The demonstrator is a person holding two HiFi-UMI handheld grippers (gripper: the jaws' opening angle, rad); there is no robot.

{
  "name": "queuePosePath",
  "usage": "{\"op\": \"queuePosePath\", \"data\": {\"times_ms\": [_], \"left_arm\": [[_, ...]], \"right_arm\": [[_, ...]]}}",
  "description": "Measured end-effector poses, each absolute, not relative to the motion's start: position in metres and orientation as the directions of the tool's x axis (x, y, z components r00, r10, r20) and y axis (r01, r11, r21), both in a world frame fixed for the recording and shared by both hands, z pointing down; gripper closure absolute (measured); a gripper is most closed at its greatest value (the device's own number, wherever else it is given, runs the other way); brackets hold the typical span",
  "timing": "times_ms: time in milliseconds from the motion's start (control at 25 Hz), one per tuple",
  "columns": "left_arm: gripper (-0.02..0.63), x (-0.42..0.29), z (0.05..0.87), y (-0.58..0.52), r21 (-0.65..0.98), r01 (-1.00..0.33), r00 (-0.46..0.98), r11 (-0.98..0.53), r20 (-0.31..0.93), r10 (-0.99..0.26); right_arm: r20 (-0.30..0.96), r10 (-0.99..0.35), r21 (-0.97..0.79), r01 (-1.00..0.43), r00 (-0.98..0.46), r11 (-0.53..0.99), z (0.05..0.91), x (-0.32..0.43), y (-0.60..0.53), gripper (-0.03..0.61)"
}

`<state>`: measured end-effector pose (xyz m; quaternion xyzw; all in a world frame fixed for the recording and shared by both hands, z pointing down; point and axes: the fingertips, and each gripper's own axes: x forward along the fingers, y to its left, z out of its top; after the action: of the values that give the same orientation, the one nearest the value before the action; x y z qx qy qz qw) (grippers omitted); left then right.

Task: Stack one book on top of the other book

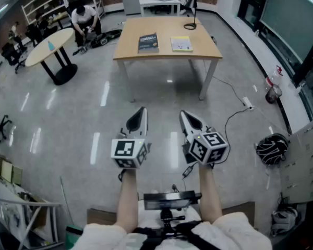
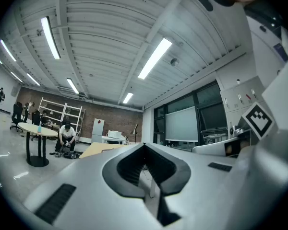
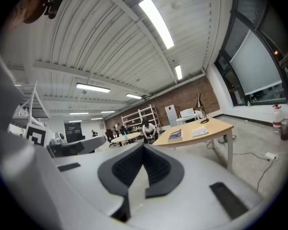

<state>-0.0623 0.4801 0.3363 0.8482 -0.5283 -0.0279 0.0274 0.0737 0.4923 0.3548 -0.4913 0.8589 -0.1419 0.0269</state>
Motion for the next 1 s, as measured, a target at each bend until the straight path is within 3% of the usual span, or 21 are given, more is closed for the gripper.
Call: {"op": "queuePosePath", "data": {"times_ms": [280, 440, 640, 1000], "left_arm": [[0.606, -0.068, 0.341, 0.475, 0.08, -0.897, 0.432, -0.435, -0.049, -0.9], [0.606, -0.06, 0.35, 0.479, 0.2, -0.85, 0.484, -0.488, -0.07, -0.872], [0.606, -0.039, 0.356, 0.49, 0.074, -0.848, 0.527, -0.526, 0.007, -0.85], [0.606, -0.06, 0.378, 0.467, 0.156, -0.89, 0.431, -0.428, -0.017, -0.902]], "right_arm": [[0.087, -0.855, -0.26, -0.84, -0.511, 0.475, 0.356, 0.069, 0.492, 0.577], [0.117, -0.826, -0.236, -0.823, -0.551, 0.516, 0.364, 0.056, 0.5, 0.577], [0.151, -0.808, -0.214, -0.817, -0.569, 0.535, 0.38, 0.053, 0.51, 0.578], [0.107, -0.804, -0.322, -0.786, -0.585, 0.528, 0.375, 0.069, 0.487, 0.578]]}}
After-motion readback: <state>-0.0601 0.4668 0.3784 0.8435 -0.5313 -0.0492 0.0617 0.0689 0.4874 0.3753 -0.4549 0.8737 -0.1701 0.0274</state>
